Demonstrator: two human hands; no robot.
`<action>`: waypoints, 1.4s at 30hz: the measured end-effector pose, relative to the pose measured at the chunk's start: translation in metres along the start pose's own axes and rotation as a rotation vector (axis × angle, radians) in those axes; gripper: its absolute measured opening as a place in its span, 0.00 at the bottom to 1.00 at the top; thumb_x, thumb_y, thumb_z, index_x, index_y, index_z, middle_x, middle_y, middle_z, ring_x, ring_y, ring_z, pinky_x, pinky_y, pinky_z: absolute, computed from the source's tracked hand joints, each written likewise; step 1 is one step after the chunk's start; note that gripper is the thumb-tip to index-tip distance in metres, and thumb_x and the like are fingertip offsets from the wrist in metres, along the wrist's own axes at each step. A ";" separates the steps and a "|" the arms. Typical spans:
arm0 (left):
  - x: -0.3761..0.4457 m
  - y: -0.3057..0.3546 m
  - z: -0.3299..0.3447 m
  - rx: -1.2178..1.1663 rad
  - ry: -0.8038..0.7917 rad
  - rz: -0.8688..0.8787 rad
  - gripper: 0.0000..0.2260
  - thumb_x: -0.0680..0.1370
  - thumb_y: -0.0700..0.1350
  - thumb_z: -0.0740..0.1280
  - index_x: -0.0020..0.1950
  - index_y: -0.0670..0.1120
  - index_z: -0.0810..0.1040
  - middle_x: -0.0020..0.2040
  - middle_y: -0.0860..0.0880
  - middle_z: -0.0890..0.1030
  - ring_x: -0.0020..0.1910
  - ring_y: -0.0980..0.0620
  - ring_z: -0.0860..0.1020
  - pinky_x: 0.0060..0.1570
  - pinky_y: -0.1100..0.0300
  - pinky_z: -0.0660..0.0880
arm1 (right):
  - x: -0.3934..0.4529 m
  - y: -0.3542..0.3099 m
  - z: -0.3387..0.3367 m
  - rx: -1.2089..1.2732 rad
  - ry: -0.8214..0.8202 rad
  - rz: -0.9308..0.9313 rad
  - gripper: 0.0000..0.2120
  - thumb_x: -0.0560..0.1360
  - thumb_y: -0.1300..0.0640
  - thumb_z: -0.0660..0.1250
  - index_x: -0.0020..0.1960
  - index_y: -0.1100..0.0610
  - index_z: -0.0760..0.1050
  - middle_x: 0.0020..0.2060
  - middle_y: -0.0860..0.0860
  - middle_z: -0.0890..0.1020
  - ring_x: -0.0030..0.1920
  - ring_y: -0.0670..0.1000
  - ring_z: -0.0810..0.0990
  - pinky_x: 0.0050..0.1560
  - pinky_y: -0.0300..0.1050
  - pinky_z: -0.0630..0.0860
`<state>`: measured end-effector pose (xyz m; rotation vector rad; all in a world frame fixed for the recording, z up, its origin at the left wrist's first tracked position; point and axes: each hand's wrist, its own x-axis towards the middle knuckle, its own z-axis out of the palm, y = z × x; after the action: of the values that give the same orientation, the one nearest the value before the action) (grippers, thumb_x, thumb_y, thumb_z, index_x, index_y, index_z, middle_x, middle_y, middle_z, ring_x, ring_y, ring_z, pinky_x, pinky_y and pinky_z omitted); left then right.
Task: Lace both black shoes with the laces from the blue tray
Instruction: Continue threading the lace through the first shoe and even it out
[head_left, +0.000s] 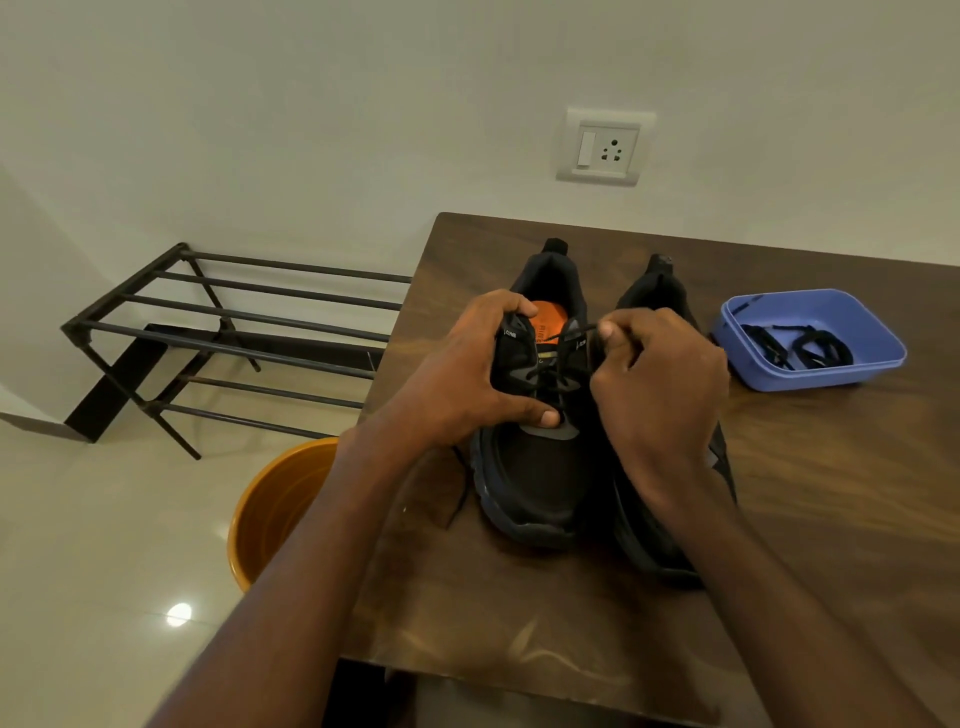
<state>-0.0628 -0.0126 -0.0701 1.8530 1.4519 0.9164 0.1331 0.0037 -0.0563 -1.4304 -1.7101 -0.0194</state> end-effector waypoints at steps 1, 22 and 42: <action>0.000 0.000 0.000 0.003 0.010 -0.006 0.44 0.64 0.53 0.85 0.74 0.57 0.64 0.74 0.55 0.66 0.72 0.57 0.68 0.63 0.70 0.68 | 0.005 0.002 -0.002 0.016 0.015 0.038 0.06 0.80 0.58 0.67 0.52 0.55 0.83 0.46 0.51 0.84 0.42 0.49 0.79 0.50 0.55 0.78; -0.002 0.035 0.029 0.481 0.292 0.071 0.03 0.79 0.46 0.71 0.51 0.49 0.81 0.61 0.51 0.70 0.57 0.53 0.68 0.56 0.50 0.64 | 0.015 0.006 -0.051 0.010 -0.604 -0.269 0.21 0.76 0.40 0.70 0.65 0.47 0.78 0.57 0.45 0.82 0.57 0.46 0.79 0.61 0.48 0.78; -0.007 0.034 0.030 0.345 0.324 0.058 0.08 0.81 0.49 0.69 0.59 0.52 0.81 0.46 0.54 0.82 0.50 0.53 0.75 0.49 0.47 0.76 | 0.012 0.019 -0.025 -0.135 -0.767 -0.233 0.49 0.67 0.25 0.69 0.81 0.37 0.53 0.83 0.39 0.53 0.83 0.46 0.47 0.78 0.67 0.39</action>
<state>-0.0205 -0.0285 -0.0610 2.0718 1.8569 1.0879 0.1639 0.0064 -0.0431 -1.4199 -2.5342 0.3306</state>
